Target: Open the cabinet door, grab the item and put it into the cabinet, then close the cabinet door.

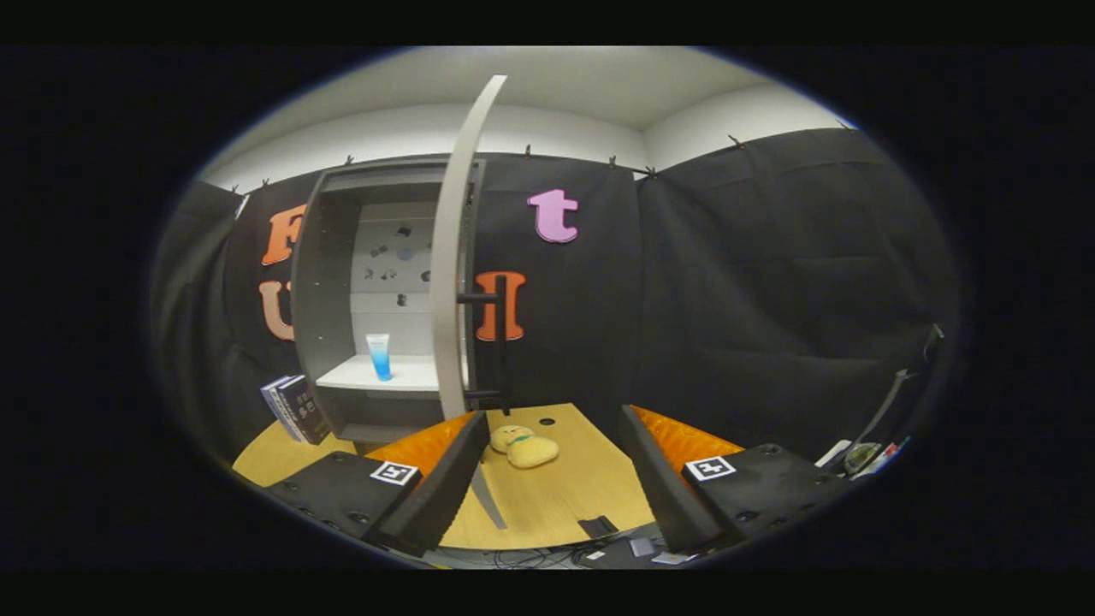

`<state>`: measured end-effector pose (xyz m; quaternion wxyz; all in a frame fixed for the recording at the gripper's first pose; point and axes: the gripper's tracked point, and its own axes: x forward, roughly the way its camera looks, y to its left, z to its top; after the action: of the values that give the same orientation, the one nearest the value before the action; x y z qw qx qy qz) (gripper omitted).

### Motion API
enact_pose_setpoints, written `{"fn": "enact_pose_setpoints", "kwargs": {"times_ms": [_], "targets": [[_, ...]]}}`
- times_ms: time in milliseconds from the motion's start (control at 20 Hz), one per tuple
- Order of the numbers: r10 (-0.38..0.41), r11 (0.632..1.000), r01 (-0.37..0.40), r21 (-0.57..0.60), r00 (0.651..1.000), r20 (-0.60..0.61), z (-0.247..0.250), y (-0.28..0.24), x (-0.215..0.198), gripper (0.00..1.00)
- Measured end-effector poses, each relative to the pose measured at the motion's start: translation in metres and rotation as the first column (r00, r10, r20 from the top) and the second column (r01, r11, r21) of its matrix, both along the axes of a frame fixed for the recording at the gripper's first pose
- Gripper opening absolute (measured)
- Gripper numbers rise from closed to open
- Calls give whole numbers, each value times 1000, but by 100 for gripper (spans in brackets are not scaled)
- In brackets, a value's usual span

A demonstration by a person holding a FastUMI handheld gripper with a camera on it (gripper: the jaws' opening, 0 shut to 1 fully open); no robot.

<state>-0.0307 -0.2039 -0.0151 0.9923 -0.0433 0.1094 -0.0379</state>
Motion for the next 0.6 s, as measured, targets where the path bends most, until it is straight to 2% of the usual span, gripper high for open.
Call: {"fn": "enact_pose_setpoints", "kwargs": {"times_ms": [300, 600], "targets": [[-4, 1000, 4, 16, 1000, -20, -28, -22, 28, 98], [35, 999, -34, 21, 998, -57, -50, -12, 39, 98]]}}
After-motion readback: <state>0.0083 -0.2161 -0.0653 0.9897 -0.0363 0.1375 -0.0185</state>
